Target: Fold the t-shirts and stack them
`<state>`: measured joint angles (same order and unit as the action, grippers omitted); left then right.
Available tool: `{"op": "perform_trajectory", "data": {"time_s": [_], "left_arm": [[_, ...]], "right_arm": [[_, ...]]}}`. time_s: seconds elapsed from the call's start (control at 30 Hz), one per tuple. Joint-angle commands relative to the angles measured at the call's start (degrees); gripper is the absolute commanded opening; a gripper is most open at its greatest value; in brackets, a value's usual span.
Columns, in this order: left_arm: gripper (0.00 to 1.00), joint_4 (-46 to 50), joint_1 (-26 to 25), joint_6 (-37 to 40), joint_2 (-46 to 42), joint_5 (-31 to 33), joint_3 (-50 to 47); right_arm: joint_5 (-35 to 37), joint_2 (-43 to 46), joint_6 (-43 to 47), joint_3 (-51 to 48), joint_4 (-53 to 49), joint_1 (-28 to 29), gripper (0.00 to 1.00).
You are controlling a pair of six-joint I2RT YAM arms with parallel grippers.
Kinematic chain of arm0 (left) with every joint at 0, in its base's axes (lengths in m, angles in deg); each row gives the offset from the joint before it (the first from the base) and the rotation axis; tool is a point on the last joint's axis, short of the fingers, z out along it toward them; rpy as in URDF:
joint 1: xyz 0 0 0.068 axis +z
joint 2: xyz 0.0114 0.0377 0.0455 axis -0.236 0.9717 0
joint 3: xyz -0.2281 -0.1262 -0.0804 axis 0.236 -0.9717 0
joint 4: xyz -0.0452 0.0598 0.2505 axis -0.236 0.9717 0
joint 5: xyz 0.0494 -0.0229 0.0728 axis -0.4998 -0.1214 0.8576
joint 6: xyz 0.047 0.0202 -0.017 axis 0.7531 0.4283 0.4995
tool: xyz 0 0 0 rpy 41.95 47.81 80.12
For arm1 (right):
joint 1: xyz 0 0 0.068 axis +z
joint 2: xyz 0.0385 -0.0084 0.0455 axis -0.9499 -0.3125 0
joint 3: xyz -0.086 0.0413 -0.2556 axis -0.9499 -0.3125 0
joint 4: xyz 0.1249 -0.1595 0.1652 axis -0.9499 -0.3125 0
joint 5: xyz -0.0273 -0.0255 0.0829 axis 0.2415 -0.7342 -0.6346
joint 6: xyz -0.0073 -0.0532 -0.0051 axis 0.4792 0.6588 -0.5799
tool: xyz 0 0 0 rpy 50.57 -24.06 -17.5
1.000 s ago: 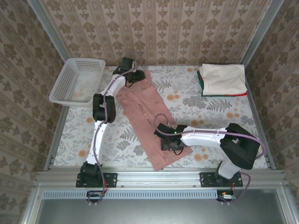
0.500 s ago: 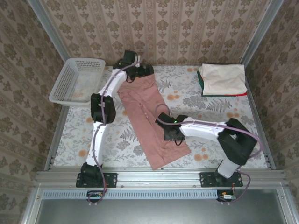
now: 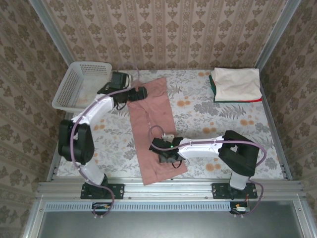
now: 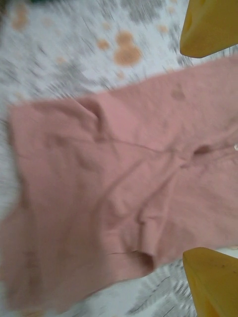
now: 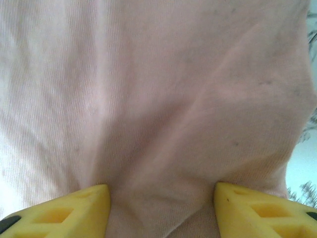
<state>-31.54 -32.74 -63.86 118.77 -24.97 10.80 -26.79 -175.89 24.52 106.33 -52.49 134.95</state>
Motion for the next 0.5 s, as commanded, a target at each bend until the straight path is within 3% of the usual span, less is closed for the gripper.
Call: {"op": "perform_trajectory", "data": {"time_s": [0.0,0.13,0.23,0.33,0.47], "left_arm": [[0.99,-6.29,-0.71,-1.40,8.95,-3.10,1.77],[0.95,-2.68,-2.37,0.06,20.08,-3.84,13.13],[0.93,-1.05,-2.90,0.97,26.81,-4.00,20.00],[0.92,2.59,-2.58,1.63,33.92,-5.41,28.68],[0.92,8.35,-2.35,2.78,43.14,-8.36,42.56]], "right_arm": [[-2.29,4.01,-1.20,-1.91,-3.90,-0.91,0.61],[-0.40,10.18,-0.26,-3.56,-6.22,-0.80,0.62],[-1.95,13.34,1.58,-6.00,-2.24,-0.07,0.62],[-4.33,12.94,4.14,-6.81,2.12,0.98,0.63],[-3.57,10.14,6.13,-4.99,0.08,0.26,0.63]]}}
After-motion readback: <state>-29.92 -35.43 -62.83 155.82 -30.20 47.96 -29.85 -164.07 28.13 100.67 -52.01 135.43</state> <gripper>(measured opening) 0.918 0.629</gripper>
